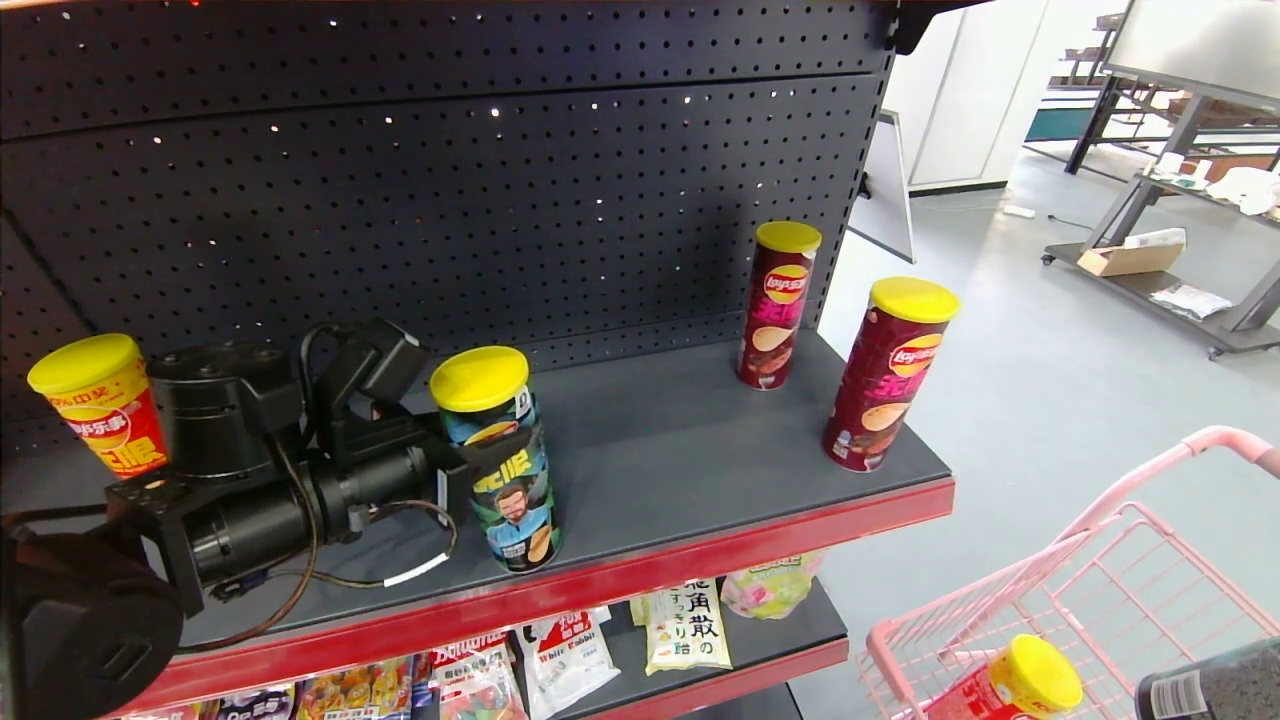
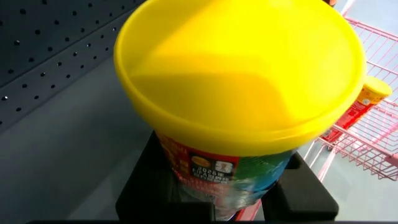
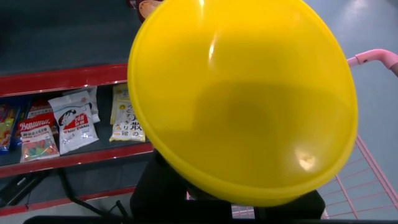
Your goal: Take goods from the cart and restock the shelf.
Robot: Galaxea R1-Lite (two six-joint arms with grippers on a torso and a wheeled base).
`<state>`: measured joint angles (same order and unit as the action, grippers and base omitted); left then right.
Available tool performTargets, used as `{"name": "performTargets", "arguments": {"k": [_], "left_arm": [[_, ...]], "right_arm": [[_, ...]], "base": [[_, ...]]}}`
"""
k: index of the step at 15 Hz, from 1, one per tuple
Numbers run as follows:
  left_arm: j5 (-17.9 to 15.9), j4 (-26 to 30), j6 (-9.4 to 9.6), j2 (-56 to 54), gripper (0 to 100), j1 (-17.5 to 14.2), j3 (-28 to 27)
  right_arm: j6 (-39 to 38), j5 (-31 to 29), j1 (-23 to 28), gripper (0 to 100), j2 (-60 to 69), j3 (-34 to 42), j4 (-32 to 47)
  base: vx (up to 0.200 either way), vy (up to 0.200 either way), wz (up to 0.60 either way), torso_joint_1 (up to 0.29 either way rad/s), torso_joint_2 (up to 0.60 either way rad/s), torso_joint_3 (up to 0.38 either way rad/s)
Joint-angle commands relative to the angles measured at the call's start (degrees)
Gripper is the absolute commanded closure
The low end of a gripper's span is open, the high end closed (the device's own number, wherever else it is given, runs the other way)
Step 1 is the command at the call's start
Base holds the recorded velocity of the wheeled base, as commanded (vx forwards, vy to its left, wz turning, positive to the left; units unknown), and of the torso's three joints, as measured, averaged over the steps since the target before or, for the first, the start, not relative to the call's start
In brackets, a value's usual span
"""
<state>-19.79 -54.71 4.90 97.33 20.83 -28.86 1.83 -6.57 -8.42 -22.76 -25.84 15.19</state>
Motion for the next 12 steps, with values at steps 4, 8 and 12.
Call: {"name": "performTargets", "arguments": {"k": [4,8,12], "left_arm": [[0.1,0.1,0.37,-0.1,0,0.1,0.2],[0.3,0.0,0.64,-0.9,0,0.3,0.3],[0.0,0.0,3.54,-4.5,0,0.3,2.8]], "right_arm": [[0.0,0.0,0.0,100,0.0,0.1,0.0],[0.0,0.0,0.0,100,0.1,0.1,0.0],[0.1,-0.2,0.0,100,0.2,-0.1,0.0]], "base": [[0.0,0.0,0.0,0.0,0.0,0.0],[0.0,0.0,0.0,0.0,0.0,0.0],[0.0,0.0,0.0,0.0,0.0,0.0]]}}
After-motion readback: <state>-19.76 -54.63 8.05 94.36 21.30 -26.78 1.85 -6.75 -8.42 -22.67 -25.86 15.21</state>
